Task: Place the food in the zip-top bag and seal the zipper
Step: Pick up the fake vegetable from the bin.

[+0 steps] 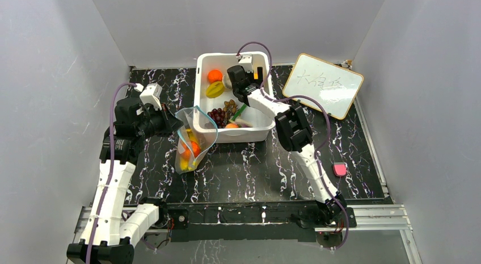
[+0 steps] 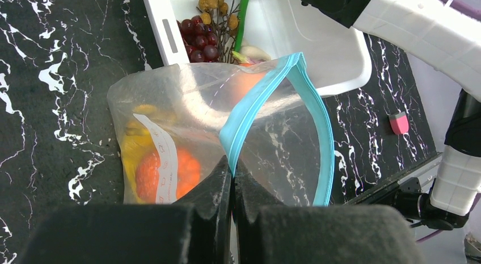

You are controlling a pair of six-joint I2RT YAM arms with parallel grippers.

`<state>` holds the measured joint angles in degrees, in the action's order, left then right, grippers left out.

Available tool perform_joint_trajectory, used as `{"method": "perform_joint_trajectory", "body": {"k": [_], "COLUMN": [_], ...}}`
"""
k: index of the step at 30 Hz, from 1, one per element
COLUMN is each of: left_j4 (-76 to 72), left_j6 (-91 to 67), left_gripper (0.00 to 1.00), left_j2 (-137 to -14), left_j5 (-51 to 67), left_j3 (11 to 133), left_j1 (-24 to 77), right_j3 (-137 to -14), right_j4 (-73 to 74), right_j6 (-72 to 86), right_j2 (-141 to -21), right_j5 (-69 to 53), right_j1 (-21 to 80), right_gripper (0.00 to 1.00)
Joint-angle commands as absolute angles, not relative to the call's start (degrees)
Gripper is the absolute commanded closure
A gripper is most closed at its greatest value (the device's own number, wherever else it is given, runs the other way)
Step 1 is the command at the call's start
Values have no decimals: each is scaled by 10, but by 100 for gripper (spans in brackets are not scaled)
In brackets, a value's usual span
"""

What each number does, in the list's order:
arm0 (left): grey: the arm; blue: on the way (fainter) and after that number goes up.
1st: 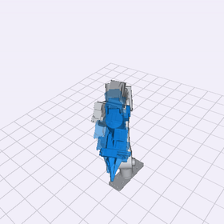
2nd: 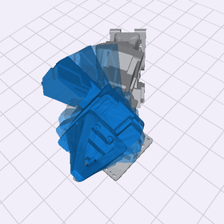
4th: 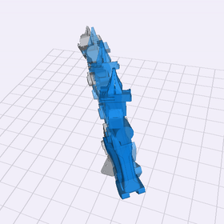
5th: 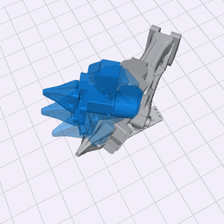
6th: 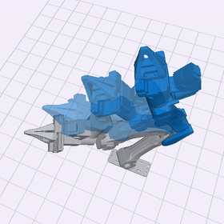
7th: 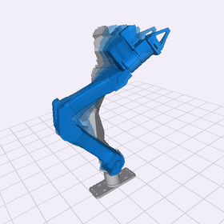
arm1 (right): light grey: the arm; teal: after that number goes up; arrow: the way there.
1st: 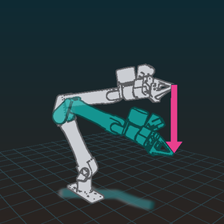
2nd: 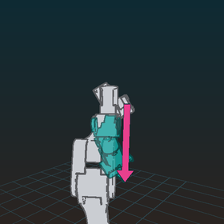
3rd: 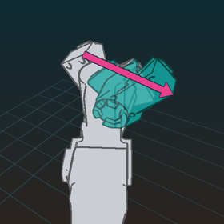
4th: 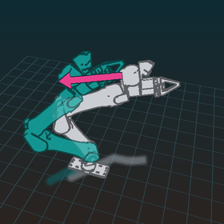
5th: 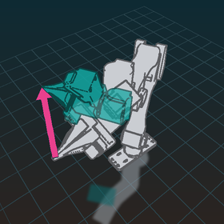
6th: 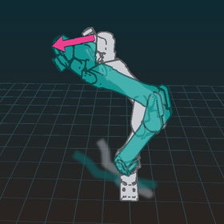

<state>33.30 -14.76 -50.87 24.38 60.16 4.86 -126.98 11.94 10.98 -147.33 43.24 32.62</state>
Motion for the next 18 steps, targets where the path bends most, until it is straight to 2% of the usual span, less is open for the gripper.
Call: {"method": "perform_joint_trajectory", "body": {"k": [1, 9, 18], "left_j4": [334, 332, 337], "left_j6": [-137, -134, -127], "left_gripper": [100, 100, 100], "left_j2": [-498, -496, -498], "left_j5": [243, 238, 232], "left_j3": [605, 594, 599], "left_j1": [51, 51, 51], "right_j3": [-1300, -1299, -1273], "right_j4": [66, 58, 22], "right_j6": [89, 80, 38], "right_j2": [-1491, -1507, -1490], "right_j5": [473, 471, 418], "right_j1": [326, 321, 318], "right_gripper": [2, 4, 37]}}
